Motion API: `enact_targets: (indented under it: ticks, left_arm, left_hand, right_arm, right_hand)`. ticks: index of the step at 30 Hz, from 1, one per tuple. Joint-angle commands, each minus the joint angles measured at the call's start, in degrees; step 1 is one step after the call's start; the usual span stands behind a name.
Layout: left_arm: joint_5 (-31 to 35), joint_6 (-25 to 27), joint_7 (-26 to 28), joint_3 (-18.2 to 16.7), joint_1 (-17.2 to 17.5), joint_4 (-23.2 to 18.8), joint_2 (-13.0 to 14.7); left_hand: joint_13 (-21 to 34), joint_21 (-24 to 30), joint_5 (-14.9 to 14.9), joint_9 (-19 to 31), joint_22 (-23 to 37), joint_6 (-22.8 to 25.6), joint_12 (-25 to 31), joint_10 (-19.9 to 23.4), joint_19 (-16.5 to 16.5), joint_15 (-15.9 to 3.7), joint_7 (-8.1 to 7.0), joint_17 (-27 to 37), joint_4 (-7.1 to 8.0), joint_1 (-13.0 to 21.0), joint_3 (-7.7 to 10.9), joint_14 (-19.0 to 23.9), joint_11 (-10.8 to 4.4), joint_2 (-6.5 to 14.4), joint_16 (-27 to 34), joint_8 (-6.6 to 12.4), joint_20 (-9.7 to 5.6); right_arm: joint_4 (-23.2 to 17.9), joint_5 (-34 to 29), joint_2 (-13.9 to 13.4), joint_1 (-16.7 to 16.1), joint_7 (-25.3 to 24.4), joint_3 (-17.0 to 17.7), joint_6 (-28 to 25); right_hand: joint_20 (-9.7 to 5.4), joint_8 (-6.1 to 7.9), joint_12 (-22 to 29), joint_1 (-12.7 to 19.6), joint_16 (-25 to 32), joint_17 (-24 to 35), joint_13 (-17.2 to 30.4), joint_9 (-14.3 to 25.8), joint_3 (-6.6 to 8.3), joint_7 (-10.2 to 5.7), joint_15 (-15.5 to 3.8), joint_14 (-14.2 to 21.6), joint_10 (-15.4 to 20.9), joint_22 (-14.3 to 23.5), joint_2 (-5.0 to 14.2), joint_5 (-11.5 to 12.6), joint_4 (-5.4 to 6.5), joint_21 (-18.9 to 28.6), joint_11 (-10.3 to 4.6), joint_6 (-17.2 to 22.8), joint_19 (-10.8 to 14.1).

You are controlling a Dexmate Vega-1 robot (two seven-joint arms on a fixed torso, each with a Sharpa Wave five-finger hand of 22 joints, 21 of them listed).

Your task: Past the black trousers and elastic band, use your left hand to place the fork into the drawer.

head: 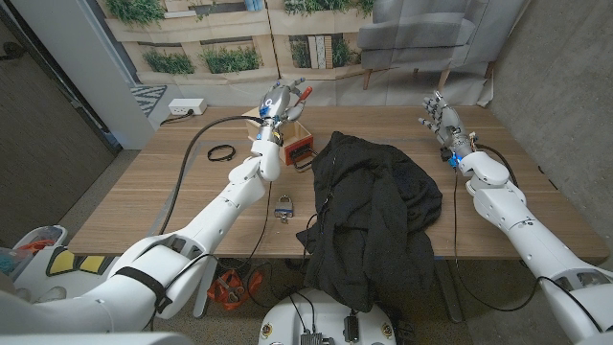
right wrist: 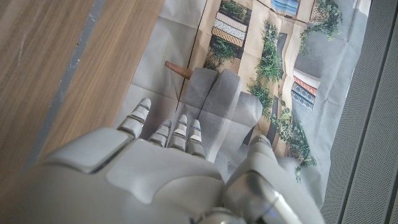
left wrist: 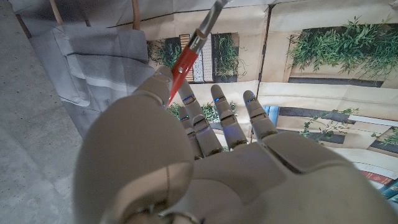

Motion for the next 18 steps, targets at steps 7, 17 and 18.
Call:
enact_targets:
  ticks: [7,17,18]
  left_arm:
    - [0.1,-0.5,-0.7,0.6,0.0,0.6,-0.2]
    - [0.1,-0.6,-1.6,0.6,0.7,0.0,0.4]
    - [0.1,-0.3,-1.7,0.5,0.9,-0.2,0.5]
  left_hand:
    - [0.4,0.2,-0.1,0.3,0.3,-0.2,0.8,-0.3,0.2,-8.59,-0.12,0.3,0.34,0.0,0.24,-0.1,0.01,0.1,-0.1,0.00,0.37]
    - [0.5,0.2,-0.2,0.3,0.3,-0.2,0.9,-0.4,0.2,-8.65,-0.17,0.4,0.34,-0.1,0.28,-0.1,0.01,0.0,-0.2,0.04,0.35]
    - [0.5,0.2,-0.2,0.3,0.3,-0.2,0.9,-0.3,0.2,-8.64,-0.18,0.4,0.33,-0.1,0.30,-0.1,0.00,0.0,-0.2,0.04,0.39]
  right_arm:
    - [0.2,0.1,0.1,0.0,0.0,0.2,-0.1]
    - [0.2,-0.2,0.1,0.0,0.1,0.0,0.2]
    - [0.1,-0.1,0.2,0.0,0.0,0.0,0.1]
  right_hand:
    - [0.23,0.02,0.2,0.0,0.1,0.3,0.1,0.2,0.22,0.01,-2.65,-0.4,0.1,0.1,-0.09,0.0,0.00,0.4,-0.19,0.6,-0.1]
    - [0.21,0.02,0.2,-0.1,0.1,0.3,0.1,0.2,0.25,-0.03,-2.66,-0.4,0.1,0.1,-0.05,0.0,0.00,0.4,-0.15,0.6,-0.1]
    - [0.22,0.03,0.2,-0.1,0.1,0.3,0.1,0.2,0.25,-0.04,-2.68,-0.5,0.1,0.1,-0.05,0.0,0.00,0.4,-0.19,0.6,-0.1]
